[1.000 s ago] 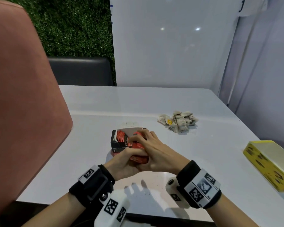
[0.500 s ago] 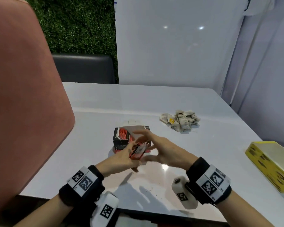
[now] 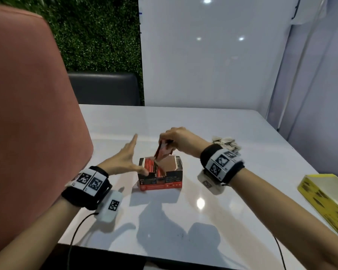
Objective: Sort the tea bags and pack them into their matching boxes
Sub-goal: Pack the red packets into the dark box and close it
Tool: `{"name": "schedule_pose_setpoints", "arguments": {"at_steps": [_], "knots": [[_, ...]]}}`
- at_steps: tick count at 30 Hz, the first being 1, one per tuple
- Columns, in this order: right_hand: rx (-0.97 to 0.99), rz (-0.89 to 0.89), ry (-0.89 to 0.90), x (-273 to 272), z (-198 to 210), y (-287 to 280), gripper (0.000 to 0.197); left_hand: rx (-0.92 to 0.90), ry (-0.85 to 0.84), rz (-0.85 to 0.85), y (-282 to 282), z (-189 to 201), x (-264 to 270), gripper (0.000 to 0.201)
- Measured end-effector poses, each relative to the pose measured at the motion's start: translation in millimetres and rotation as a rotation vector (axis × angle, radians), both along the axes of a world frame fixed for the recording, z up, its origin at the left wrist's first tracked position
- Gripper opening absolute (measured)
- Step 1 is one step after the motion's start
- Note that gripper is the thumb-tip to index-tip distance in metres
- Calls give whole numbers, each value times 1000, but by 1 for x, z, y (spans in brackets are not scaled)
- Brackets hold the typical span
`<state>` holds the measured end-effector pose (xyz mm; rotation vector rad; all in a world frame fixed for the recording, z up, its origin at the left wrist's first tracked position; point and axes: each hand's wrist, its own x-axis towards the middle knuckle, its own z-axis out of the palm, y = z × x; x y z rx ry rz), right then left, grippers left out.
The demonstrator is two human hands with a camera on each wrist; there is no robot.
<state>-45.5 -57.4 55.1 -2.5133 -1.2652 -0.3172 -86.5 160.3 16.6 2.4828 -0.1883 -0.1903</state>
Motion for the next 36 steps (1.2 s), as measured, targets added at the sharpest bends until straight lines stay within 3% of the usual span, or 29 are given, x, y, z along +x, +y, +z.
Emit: {"name": "schedule_pose_setpoints", "arguments": {"at_steps": [6,9,12,16,22,24,26,29,32,34,36], "knots": [[-552,29,6,14,-25,28,36,160,76,-116,-4,-31,13,106],[-701,31,-16,14,-35,33,43,154,34,-112,0,-35,16,89],[-723,21,76,14,-44,37,44,130,25,-129,4,-37,19,88],[-631,55,201,14,-49,44,38,118,23,-134,2,-38,21,87],[-511,77,167,21,-49,38,41,112,9,-125,5,-40,21,86],[-351,36,210,26,-42,30,36,89,6,-125,6,-41,20,85],[-72,-16,237,32,-35,19,26,66,4,-124,6,-42,20,85],[234,-250,288,51,-36,7,21,61,13,-117,6,-44,18,88],[126,-596,631,66,-46,-1,40,23,53,-81,5,-45,18,95],[155,-626,1014,67,-53,-5,56,-28,60,-62,5,-46,18,94],[332,-594,1239,69,-63,-8,63,-69,44,-52,5,-49,18,85]]}}
